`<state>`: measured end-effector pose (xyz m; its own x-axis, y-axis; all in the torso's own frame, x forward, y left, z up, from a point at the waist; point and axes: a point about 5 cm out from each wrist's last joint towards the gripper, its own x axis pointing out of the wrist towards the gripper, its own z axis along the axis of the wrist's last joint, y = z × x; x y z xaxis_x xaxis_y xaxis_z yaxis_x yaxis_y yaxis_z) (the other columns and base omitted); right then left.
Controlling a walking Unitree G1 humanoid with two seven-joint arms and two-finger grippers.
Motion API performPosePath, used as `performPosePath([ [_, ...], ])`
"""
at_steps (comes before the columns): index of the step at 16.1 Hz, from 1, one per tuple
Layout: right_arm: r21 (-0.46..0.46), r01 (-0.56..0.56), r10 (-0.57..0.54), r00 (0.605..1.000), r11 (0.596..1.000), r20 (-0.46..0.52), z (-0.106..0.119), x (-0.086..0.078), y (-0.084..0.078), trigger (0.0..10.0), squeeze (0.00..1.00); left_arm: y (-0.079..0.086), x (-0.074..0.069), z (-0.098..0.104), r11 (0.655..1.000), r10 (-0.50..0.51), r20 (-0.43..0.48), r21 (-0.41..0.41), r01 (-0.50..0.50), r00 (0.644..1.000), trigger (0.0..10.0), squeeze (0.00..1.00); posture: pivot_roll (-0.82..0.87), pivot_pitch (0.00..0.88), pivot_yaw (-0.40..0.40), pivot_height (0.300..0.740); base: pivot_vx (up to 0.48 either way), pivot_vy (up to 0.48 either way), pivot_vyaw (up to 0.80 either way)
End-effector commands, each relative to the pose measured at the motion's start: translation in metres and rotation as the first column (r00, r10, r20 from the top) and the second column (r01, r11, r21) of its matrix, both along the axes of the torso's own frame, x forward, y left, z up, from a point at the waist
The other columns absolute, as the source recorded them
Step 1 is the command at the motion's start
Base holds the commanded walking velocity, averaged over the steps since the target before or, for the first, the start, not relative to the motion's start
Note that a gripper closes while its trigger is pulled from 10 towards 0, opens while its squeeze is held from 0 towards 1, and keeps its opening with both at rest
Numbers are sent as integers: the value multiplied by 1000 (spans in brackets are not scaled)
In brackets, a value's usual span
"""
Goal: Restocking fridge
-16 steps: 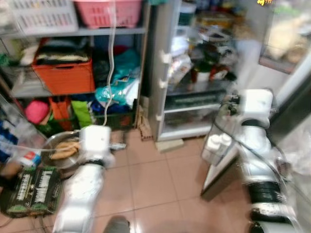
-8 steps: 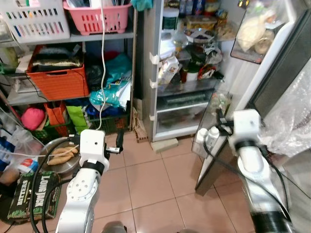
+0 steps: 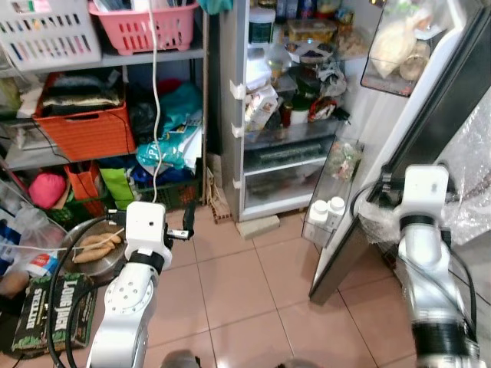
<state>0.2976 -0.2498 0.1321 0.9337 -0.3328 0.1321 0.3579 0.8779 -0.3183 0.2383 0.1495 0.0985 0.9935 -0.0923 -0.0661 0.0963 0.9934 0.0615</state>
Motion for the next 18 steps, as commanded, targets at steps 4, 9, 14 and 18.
performPosePath([
  [4,109,-6,6,1000,994,-5,8,28,-6,10000,0,3,-2,0,1000,9,-7,10,-9,1000,10000,0,129,0,-16,740,0,0,0],
  [9,246,-252,252,967,936,32,6,31,20,10000,0,4,-4,0,1000,6,-14,11,-6,1000,10000,0,126,0,-10,740,0,0,0],
  [14,410,-596,636,770,691,48,-7,13,78,10000,0,3,-2,0,1000,-7,-18,15,7,1000,10000,0,116,0,-2,740,0,0,0],
  [18,461,-696,760,646,551,67,-6,4,105,10000,0,2,-1,0,1000,-7,-16,17,8,1000,10000,0,119,0,-5,740,0,0,0],
])
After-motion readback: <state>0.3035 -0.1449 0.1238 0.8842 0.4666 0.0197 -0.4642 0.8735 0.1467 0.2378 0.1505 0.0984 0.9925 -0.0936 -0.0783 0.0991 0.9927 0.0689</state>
